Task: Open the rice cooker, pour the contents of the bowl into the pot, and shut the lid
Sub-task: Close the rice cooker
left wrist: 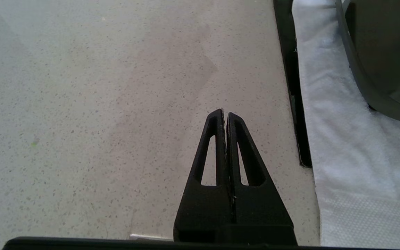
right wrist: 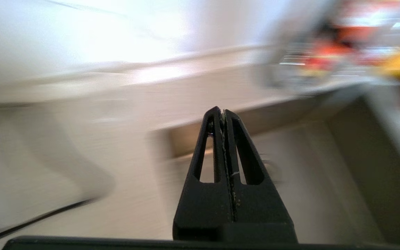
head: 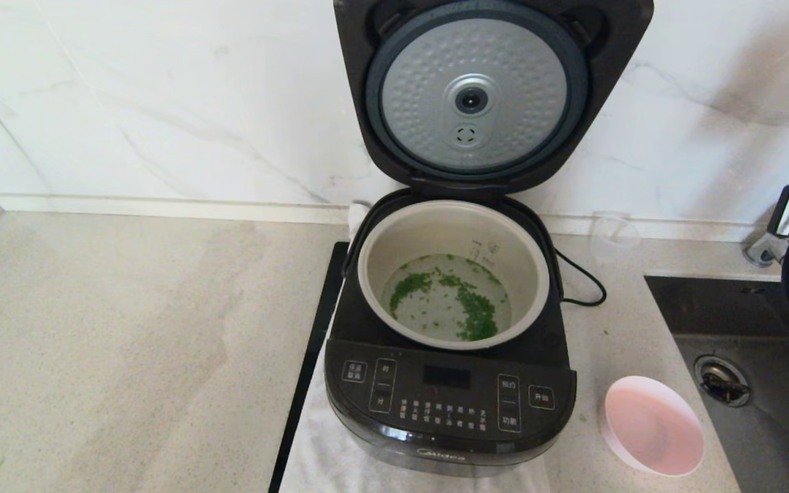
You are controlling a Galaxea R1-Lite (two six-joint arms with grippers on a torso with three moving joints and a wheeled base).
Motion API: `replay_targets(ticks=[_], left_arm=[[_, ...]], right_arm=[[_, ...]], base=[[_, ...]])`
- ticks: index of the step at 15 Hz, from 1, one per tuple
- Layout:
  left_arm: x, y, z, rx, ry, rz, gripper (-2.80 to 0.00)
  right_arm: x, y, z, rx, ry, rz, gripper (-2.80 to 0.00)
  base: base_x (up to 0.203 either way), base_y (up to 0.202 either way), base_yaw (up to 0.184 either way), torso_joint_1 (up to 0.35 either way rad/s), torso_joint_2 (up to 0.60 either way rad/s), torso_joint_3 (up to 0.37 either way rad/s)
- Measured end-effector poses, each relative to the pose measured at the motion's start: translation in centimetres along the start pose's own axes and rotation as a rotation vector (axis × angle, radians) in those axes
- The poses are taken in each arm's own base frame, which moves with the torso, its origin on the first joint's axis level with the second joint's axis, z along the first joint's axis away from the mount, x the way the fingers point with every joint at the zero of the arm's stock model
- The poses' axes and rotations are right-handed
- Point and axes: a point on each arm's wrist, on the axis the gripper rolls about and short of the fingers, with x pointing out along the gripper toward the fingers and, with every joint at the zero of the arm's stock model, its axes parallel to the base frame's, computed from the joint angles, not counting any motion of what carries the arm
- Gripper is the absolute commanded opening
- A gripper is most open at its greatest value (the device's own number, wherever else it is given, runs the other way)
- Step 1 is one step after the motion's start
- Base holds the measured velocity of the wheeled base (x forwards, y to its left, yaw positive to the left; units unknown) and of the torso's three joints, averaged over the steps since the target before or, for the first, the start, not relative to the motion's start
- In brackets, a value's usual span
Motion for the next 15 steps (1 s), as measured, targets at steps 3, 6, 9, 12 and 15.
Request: replay_targets(ticks=[3,6,9,12,15], left_arm=[[0.0,0.0,0.0,0.001,0.0,0.0,-2.8],[0.0,0.0,0.0,0.001,0.0,0.0,-2.8],[0.0,0.0,0.0,0.001,0.0,0.0,-2.8],[0.0,0.0,0.0,0.0,0.0,0.0,-2.8],[0.0,0.0,0.0,0.0,0.0,0.0,-2.8]], right_arm=[[-3.2,0.4,4.3,0.163,0.083,0.232,-2.8],[-5.3,0.2,7.4,0.317,0.236,0.514,-2.8],[-4.8,0.8,9.5,0.443,0.297,0.723,-2.8],[-3.0,1.8,11.4,0.548,0.302,0.876,-2.8],[-1.0,2.8,12.4,0.579,0.292,1.024,-2.8]], base=[[0.0,0.0,0.0,0.0,0.0,0.0],[0.0,0.0,0.0,0.0,0.0,0.0],[0.0,0.0,0.0,0.0,0.0,0.0],[0.0,0.0,0.0,0.0,0.0,0.0],[0.0,0.0,0.0,0.0,0.0,0.0]])
